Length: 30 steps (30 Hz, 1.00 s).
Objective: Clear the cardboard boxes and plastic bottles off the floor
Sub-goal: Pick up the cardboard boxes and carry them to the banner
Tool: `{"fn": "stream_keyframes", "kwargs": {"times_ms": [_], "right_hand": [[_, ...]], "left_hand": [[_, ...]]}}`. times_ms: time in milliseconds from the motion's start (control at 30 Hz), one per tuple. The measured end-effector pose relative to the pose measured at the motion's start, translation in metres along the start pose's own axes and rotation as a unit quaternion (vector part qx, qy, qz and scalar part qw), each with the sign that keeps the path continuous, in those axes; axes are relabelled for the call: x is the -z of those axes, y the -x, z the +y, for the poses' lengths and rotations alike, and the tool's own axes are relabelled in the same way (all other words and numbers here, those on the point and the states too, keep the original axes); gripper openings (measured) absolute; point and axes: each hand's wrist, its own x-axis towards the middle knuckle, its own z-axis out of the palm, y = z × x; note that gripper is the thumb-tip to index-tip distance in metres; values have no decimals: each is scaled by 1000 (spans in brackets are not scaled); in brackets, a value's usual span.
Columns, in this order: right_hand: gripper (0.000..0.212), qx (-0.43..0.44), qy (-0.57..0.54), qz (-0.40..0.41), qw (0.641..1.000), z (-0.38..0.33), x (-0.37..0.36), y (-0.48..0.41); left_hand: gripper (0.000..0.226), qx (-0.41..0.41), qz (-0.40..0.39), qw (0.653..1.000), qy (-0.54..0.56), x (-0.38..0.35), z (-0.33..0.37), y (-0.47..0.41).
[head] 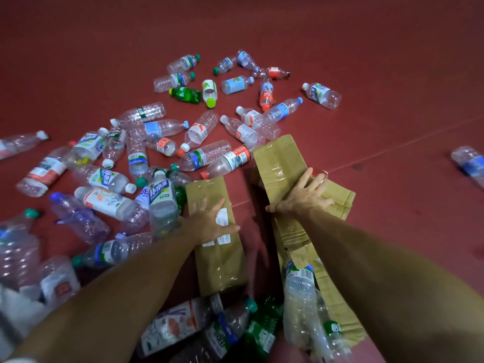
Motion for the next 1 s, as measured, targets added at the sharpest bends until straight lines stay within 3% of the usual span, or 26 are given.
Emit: {"fn": "stream_keyframes", "kwargs": {"times_ms": [400, 733, 1000], "right_hand": [[150, 37, 24, 22, 999, -12, -14, -1], [154, 31, 28, 19, 999, -16, -17, -4], [156, 18, 30, 1, 999, -19, -15, -2]], "left_hand": [[103, 110, 25, 993, 32, -31, 18, -14], [101, 155, 29, 985, 73, -35, 16, -18], [93, 139, 69, 982, 112, -29, 17, -15]]}}
